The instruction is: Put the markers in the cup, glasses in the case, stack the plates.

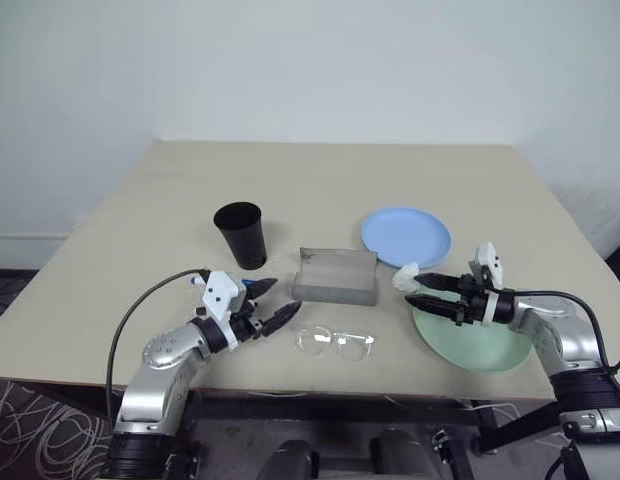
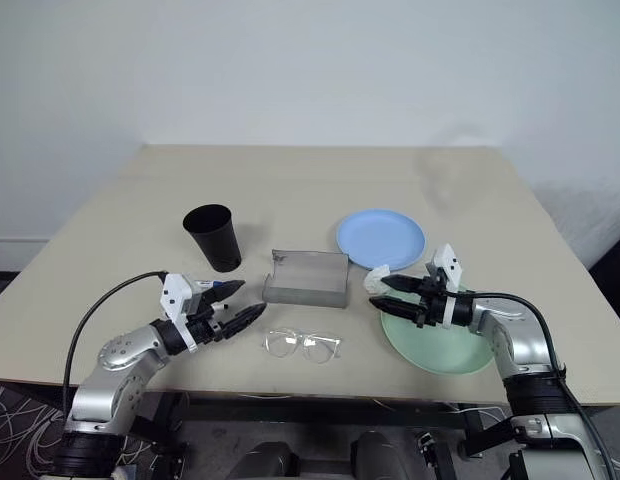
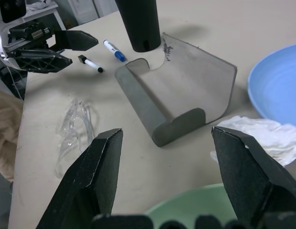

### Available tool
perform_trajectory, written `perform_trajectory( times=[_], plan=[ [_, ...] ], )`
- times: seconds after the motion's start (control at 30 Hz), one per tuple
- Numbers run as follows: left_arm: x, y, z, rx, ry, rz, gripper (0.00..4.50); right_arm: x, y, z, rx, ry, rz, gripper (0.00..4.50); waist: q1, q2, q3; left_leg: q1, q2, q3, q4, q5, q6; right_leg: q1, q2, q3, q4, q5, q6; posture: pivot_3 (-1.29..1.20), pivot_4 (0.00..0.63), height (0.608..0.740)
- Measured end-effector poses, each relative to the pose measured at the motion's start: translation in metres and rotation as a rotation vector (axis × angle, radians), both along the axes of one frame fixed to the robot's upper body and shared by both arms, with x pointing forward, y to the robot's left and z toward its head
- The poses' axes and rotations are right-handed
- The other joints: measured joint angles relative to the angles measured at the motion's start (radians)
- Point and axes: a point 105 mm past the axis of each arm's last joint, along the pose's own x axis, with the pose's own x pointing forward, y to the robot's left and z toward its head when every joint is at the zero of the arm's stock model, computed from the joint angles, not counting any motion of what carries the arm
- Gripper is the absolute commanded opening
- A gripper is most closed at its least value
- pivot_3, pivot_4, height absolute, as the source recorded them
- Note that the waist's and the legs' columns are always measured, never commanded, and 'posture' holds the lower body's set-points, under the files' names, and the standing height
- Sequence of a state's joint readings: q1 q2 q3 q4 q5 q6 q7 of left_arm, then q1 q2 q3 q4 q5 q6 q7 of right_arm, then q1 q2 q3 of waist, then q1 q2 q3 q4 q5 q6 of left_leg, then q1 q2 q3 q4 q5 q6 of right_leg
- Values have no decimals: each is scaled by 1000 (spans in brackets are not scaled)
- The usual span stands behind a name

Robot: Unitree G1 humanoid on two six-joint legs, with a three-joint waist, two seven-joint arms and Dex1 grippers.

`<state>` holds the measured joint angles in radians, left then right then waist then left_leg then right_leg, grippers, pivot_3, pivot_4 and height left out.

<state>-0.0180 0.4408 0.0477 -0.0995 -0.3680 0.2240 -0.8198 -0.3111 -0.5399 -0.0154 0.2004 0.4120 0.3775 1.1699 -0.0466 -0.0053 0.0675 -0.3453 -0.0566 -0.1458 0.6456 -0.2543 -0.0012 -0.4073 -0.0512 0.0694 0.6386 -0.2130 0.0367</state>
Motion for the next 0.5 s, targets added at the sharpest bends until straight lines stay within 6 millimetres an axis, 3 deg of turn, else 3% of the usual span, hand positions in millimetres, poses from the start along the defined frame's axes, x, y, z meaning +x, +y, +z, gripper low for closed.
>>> perform_trajectory(
  times=[0.5],
  plan=[
    [-3,2,3,26,3,-20,3774,-4,1,-3,2,-22,-24,3226,0,0,0,0,0,0,0,0,0,0,0,0,0,0,0,0,0,737]
  ],
)
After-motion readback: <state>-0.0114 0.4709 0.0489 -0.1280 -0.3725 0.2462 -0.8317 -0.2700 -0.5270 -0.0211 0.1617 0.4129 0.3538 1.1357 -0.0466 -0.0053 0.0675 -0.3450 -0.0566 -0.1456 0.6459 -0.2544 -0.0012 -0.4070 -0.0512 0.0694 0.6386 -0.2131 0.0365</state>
